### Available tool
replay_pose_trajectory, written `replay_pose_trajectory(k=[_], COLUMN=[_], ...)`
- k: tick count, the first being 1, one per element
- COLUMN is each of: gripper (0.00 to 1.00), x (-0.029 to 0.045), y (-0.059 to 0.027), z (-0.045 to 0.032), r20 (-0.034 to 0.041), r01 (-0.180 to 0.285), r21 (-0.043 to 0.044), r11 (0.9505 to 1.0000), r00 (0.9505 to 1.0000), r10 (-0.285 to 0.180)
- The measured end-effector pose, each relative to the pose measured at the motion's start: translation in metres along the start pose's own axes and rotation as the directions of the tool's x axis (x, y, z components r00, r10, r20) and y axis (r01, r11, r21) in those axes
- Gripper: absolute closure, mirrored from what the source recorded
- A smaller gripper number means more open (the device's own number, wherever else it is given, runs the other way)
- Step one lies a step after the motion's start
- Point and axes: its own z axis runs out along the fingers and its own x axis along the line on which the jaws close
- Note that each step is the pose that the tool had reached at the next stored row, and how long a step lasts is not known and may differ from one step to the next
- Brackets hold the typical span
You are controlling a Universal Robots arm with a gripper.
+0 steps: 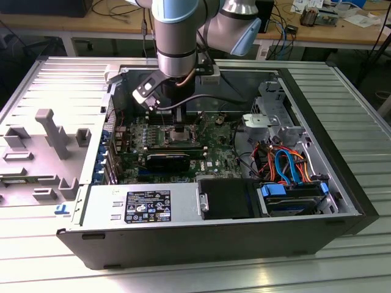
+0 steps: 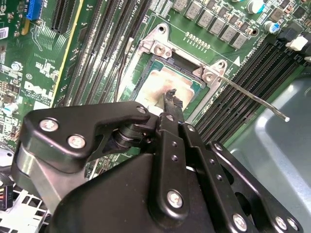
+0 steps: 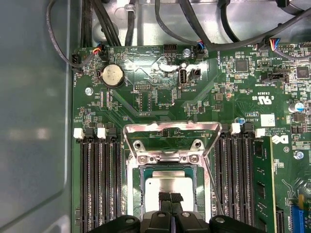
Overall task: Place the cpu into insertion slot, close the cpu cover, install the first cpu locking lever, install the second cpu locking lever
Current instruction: 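Close the cpu cover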
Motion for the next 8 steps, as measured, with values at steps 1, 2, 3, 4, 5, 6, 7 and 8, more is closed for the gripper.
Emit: replay_pose_trajectory(k=[1, 2, 3, 4, 5, 6, 7, 8], gripper=[0.89, 0.89, 0.89, 0.89, 0.89, 0.89, 0.89, 0.89], x=[0.0000, 0.0000, 0.0000, 0.0000, 0.0000, 0.0000, 0.0000, 0.0000], y=[0.0000, 0.0000, 0.0001, 0.0001, 0.0001, 0.0001, 0.0001, 0.0001], z=[-0.0005, -0.0009, -0.0010, -0.0014, -0.0017, -0.0019, -0.0021, -0.0026], r20=[0.0000, 0.0000, -0.0002, -0.0001, -0.0001, 0.0000, 0.0000, 0.0000], r01=[0.000, 0.000, 0.000, 0.000, 0.000, 0.000, 0.000, 0.000], r21=[0.0000, 0.0000, -0.0001, 0.0000, 0.0000, 0.0000, 0.0000, 0.0000], r11=[1.0000, 1.0000, 1.0000, 1.0000, 1.0000, 1.0000, 1.0000, 1.0000], r00=[1.0000, 1.0000, 1.0000, 1.0000, 1.0000, 1.0000, 1.0000, 1.0000], r10=[0.000, 0.000, 0.000, 0.000, 0.000, 0.000, 0.000, 0.000])
